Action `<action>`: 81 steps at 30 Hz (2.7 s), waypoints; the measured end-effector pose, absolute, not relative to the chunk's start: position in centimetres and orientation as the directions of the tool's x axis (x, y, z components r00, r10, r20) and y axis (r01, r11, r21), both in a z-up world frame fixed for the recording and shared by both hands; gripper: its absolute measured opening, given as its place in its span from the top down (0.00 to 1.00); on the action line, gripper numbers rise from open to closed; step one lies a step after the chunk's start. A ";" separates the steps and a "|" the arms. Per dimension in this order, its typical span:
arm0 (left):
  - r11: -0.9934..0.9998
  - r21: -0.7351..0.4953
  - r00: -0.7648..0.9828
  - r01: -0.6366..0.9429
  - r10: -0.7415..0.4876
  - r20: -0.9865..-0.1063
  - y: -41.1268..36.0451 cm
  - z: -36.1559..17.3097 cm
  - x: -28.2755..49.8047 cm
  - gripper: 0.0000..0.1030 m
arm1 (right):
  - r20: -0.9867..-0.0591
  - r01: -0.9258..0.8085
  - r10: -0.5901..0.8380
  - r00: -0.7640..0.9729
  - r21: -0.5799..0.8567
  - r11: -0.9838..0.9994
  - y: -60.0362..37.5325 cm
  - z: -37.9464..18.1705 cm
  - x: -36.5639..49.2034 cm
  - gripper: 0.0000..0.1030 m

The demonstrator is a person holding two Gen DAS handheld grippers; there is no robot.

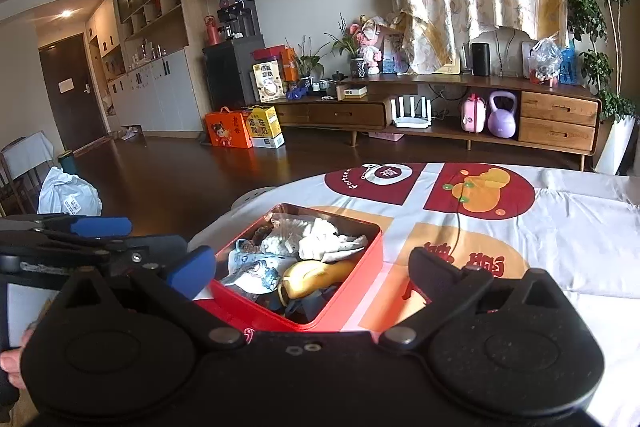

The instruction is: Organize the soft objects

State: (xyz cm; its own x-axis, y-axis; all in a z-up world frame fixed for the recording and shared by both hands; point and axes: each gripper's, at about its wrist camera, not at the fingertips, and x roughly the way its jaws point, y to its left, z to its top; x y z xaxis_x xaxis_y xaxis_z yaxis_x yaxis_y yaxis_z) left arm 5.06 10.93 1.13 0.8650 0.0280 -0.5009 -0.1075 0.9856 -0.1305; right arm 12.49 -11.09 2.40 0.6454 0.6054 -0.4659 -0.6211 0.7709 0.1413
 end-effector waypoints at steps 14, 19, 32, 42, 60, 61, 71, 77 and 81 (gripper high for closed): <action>0.979 -0.165 0.873 -0.121 0.026 -0.488 11.2 1.4 4.4 0.00 | -0.463 -0.618 0.606 0.647 0.148 0.772 -11.2 2.2 12.4 0.00; 0.981 -0.159 0.870 -0.114 0.022 -0.492 11.0 1.3 4.5 0.00 | -0.465 -0.619 0.606 0.646 0.145 0.772 -11.1 2.2 12.3 0.00; 0.984 -0.149 0.868 -0.097 0.010 -0.496 10.5 1.1 4.6 0.00 | -0.467 -0.619 0.609 0.642 0.153 0.770 -11.1 2.2 12.3 0.00; 0.984 -0.149 0.869 -0.098 0.012 -0.495 10.5 1.1 4.6 0.00 | -0.468 -0.619 0.609 0.641 0.153 0.770 -11.1 2.2 12.3 0.00; 0.985 -0.145 0.869 -0.090 0.007 -0.494 10.3 1.1 4.7 0.00 | -0.468 -0.607 0.602 0.647 0.162 0.778 -11.1 1.5 12.0 0.00; 0.985 -0.145 0.870 -0.088 0.005 -0.494 10.3 1.1 4.7 0.00 | -0.468 -0.606 0.601 0.648 0.162 0.779 -11.1 1.5 12.0 0.00; 0.985 -0.148 0.869 -0.083 -0.001 -0.496 10.2 0.9 4.7 0.00 | -0.466 -0.601 0.601 0.649 0.170 0.781 -11.4 1.5 11.9 0.00; 0.986 -0.149 0.872 -0.075 -0.008 -0.489 9.7 1.0 4.5 0.00 | -0.464 -0.596 0.597 0.655 0.170 0.785 -11.6 1.9 11.7 0.00; 0.987 -0.149 0.874 -0.066 -0.014 -0.485 9.5 1.2 4.2 0.00 | -0.460 -0.591 0.596 0.658 0.174 0.788 -12.1 2.2 11.2 0.00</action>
State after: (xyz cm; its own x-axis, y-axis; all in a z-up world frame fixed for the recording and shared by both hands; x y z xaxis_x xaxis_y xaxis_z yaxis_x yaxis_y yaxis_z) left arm 4.24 9.49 1.16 0.8744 -0.0145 -0.4850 -0.0663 0.9866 -0.1490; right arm 11.21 -12.07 2.20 0.6582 0.5958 -0.4603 -0.5912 0.7875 0.1740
